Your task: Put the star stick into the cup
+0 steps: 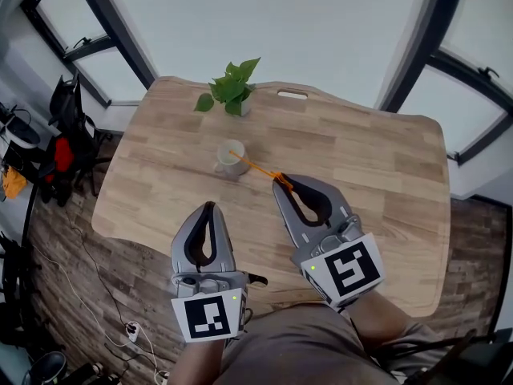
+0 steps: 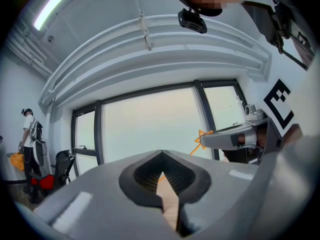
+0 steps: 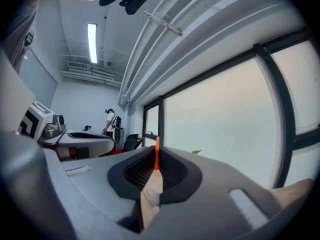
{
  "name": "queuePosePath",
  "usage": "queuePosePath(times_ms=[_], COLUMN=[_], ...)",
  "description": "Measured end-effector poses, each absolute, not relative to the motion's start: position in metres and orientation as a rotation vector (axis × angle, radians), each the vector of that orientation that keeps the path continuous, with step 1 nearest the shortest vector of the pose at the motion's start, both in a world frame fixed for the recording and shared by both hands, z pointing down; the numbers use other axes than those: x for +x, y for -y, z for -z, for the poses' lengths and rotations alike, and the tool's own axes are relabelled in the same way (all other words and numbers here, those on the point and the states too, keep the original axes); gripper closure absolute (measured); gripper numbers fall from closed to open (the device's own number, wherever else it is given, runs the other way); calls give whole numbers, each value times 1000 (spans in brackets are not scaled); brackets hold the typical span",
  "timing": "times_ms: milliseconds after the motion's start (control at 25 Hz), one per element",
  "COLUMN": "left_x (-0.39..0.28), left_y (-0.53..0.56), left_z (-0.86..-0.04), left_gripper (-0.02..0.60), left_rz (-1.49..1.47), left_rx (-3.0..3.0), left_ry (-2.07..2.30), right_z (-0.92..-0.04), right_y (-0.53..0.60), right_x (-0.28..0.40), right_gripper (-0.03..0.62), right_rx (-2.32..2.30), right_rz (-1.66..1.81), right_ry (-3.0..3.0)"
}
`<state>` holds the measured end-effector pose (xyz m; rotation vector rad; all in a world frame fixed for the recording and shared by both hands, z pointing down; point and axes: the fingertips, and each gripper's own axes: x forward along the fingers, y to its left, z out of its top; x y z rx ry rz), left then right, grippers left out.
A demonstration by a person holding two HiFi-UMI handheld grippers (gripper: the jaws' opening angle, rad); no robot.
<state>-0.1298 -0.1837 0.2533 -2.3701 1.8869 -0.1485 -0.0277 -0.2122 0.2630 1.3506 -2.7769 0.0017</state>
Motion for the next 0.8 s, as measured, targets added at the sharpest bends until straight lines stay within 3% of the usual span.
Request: queuePosePath(times_ms=[800], left_x=[-196], left_y=[273], left_z=[-337], left_gripper=[581], left_rz=[218], left_rx=[-2542], left_ry=[-1964], right_z=[-348], right_y=[298], right_x=[-79], right_gripper=[547], right_rx=[1307], right_rz=[-150], right_ry=[2560])
